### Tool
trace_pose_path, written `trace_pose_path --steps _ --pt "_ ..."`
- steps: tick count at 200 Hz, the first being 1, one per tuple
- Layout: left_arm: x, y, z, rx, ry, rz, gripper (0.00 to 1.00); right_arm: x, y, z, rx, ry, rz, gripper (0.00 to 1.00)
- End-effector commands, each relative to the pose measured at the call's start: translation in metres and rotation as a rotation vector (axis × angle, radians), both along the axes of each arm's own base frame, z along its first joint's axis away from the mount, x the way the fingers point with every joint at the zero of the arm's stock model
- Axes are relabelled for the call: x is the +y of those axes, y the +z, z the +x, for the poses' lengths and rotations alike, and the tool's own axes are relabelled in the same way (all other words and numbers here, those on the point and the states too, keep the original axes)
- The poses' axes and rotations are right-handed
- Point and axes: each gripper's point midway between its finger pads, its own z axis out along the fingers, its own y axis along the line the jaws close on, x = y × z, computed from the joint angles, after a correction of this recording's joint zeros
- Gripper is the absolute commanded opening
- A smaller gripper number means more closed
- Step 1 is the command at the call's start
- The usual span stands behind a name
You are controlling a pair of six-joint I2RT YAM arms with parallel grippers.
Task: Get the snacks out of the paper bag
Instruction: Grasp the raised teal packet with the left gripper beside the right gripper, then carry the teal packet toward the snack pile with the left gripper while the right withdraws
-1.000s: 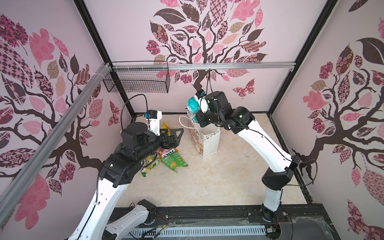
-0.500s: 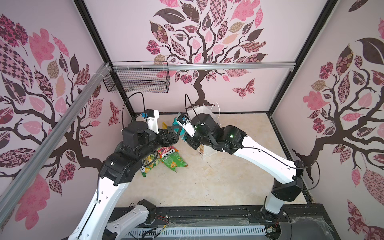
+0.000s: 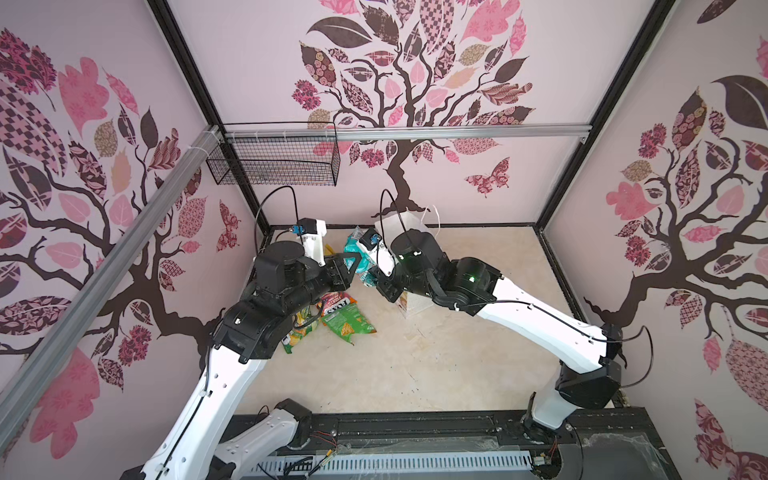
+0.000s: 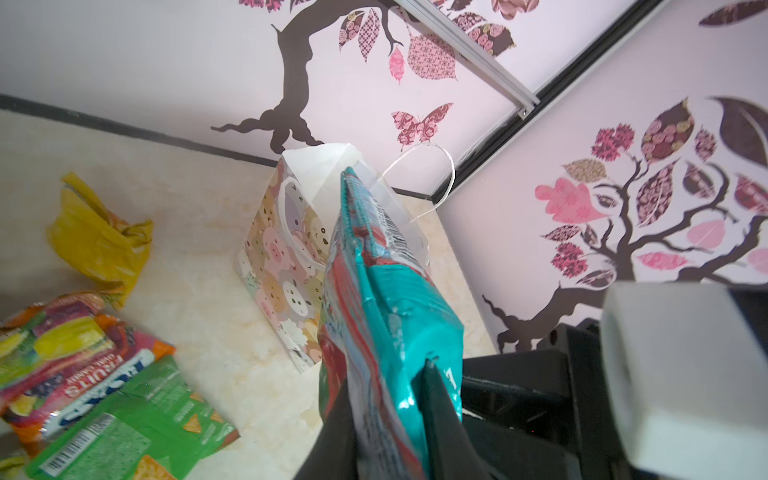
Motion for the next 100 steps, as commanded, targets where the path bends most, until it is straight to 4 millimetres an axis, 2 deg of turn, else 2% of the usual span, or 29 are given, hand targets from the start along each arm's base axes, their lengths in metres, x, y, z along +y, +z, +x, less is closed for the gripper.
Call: trace_pose_path --steps 1,12,27,56,78,100 --pt "0.002 0.001 0.0 -0.031 0.004 0.007 0.07 -0.013 0.06 -0.013 -0.084 0.016 0.168 0.33" --pt "0.005 0.004 -0.001 -0.047 0.014 0.01 0.0 -0.016 0.064 -0.014 -0.1 0.017 0.183 0.43" --pt "0.009 0.009 -0.004 -0.083 0.023 0.019 0.0 -0.021 0.069 -0.016 -0.124 0.019 0.206 0.66" --pt "0.022 0.02 -0.013 -0.165 0.055 0.034 0.0 -0.037 0.083 -0.021 -0.198 0.009 0.275 0.99" --pt "0.036 0.023 -0.02 -0.215 0.105 0.049 0.0 -0.05 0.092 -0.025 -0.26 -0.004 0.328 0.99" --pt "0.052 0.014 -0.024 -0.22 0.172 0.08 0.0 -0.063 0.093 -0.027 -0.312 -0.03 0.361 1.0"
